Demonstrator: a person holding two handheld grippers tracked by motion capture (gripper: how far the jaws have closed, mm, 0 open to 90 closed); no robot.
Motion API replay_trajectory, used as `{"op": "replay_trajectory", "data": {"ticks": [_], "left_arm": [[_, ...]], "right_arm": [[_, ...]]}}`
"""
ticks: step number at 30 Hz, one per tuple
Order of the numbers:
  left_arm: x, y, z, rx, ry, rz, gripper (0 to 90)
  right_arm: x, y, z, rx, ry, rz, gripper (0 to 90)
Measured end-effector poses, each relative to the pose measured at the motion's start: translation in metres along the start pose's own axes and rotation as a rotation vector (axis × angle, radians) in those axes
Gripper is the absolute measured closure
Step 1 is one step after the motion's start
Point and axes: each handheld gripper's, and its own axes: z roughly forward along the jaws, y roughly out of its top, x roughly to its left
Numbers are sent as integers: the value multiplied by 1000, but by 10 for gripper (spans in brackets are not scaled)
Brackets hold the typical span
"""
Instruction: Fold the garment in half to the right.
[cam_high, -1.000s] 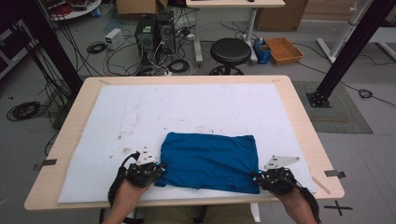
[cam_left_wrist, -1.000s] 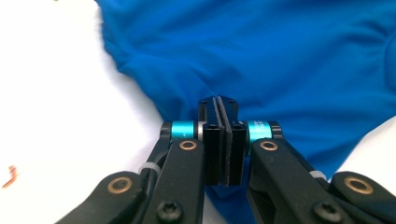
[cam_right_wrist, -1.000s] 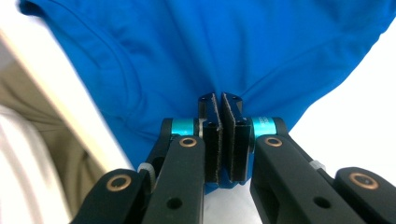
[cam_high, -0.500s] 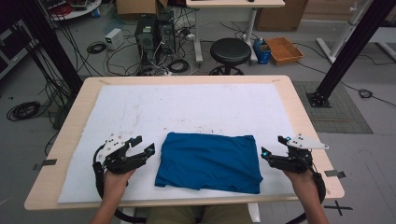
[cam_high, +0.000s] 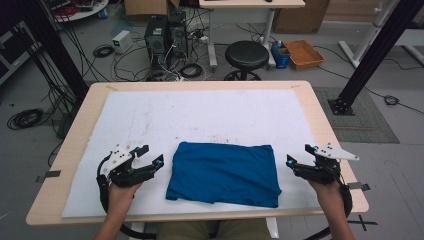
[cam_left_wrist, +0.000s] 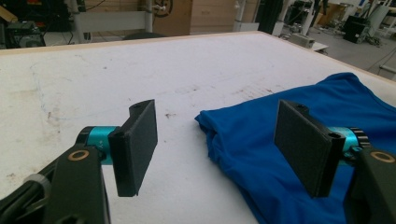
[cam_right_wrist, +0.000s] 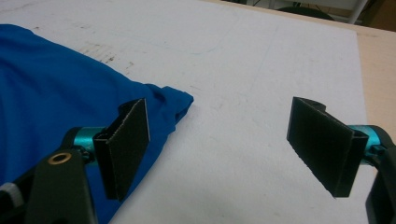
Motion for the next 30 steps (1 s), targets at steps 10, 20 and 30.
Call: {"op": "replay_trajectory", "data": {"ticks": [10, 20, 30], "left_arm": [[-11, -2, 4, 58, -26, -14, 294], [-39, -16, 17, 266, -22, -69, 293], [-65, -32, 22, 416, 78, 19, 346]], "right_arm": [[2, -2, 2, 0, -2, 1, 209], [5, -4, 5, 1, 15, -13, 209], [8, -4, 5, 3, 22, -23, 209]]}}
